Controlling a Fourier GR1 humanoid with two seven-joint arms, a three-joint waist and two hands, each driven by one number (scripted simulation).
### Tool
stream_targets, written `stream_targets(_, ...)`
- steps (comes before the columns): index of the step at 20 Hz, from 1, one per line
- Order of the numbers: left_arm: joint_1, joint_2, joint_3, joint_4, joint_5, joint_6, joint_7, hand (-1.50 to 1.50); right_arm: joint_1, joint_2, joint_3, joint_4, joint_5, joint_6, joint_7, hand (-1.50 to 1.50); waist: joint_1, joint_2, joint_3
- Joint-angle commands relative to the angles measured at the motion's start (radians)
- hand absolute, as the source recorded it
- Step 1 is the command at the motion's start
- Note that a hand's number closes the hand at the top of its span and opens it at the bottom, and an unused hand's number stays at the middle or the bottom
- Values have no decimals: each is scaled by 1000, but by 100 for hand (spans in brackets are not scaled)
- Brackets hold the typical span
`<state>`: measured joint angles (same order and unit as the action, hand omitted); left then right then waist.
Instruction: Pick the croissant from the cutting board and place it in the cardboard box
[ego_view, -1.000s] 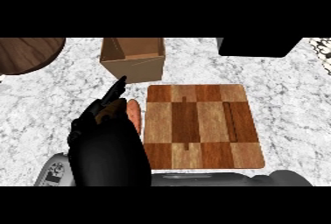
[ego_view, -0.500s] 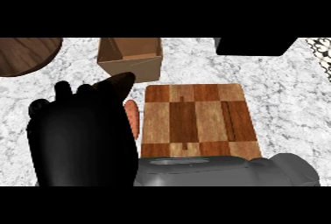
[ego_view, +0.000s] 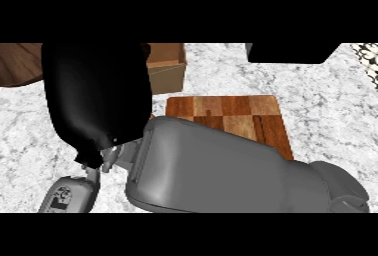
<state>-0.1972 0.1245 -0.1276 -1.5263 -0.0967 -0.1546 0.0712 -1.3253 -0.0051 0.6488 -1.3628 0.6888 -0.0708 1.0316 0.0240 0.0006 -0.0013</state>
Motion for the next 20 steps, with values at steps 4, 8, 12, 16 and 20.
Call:
stream_targets(4, -12, -13, -1, -17, -11, 9, 23, 0, -70, 5, -120, 234, -32, -103, -73, 150, -2, 2, 0)
stream_targets(8, -10, -14, 4, -6, -8, -2, 19, 0, -114, 5, -125, 398, -50, -149, -160, 150, 1, 4, 0)
stream_targets(12, -61, -45, -17, -6, -27, 16, 68, 0, -126, 5, -44, 552, -69, -250, -208, 150, 19, 8, 0)
stream_targets(16, -36, -24, -16, -13, -24, -12, 23, 0, -206, 5, -29, 675, -126, -234, -258, 150, 36, 11, -1)
stream_targets(20, -108, -47, -3, 70, -41, 11, 16, 0, -169, 5, -16, 778, -145, -272, -340, 150, 30, 16, -1)
